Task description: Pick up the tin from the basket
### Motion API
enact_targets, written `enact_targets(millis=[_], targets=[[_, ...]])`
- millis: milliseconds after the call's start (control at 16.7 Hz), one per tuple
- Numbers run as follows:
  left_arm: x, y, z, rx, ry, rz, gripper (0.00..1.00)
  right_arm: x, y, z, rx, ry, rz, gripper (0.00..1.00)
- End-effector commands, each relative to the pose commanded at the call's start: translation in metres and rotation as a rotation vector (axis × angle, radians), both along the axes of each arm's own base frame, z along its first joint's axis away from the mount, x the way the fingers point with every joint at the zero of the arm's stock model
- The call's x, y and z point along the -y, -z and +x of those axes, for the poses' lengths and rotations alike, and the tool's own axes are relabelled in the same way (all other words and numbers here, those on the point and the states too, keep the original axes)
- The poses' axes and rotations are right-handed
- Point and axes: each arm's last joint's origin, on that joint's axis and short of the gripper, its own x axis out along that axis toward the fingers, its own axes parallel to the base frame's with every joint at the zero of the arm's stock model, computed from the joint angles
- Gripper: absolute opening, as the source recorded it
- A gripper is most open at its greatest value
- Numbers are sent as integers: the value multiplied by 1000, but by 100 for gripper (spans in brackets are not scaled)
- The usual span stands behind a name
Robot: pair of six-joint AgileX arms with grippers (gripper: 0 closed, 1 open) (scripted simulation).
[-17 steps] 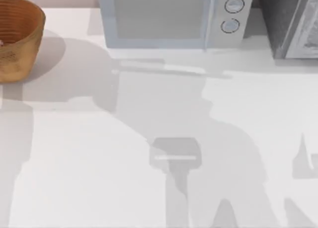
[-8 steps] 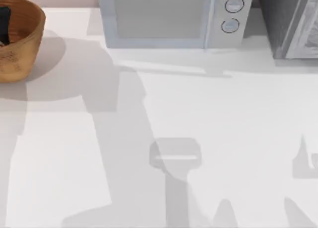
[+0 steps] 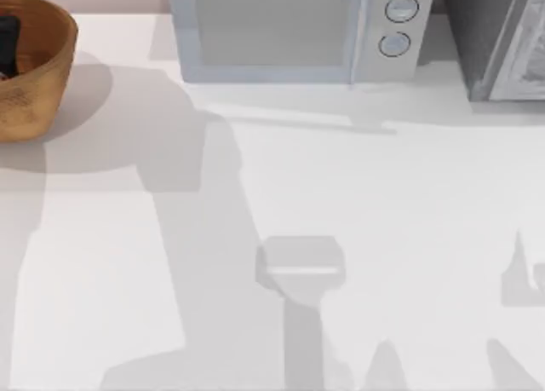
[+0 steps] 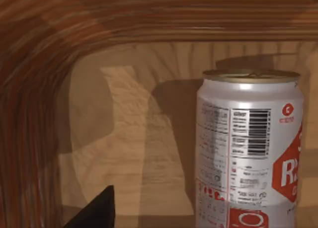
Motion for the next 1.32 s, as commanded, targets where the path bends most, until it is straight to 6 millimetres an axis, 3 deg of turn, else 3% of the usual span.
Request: enact_targets(millis=[420,660,1320], targets=[[4,51,10,1,-2,0,100,0,0,0,0,0,0,100],[5,53,10,1,-2,0,100,0,0,0,0,0,0,100],[5,53,10,1,-2,0,17,0,0,0,0,0,0,100]])
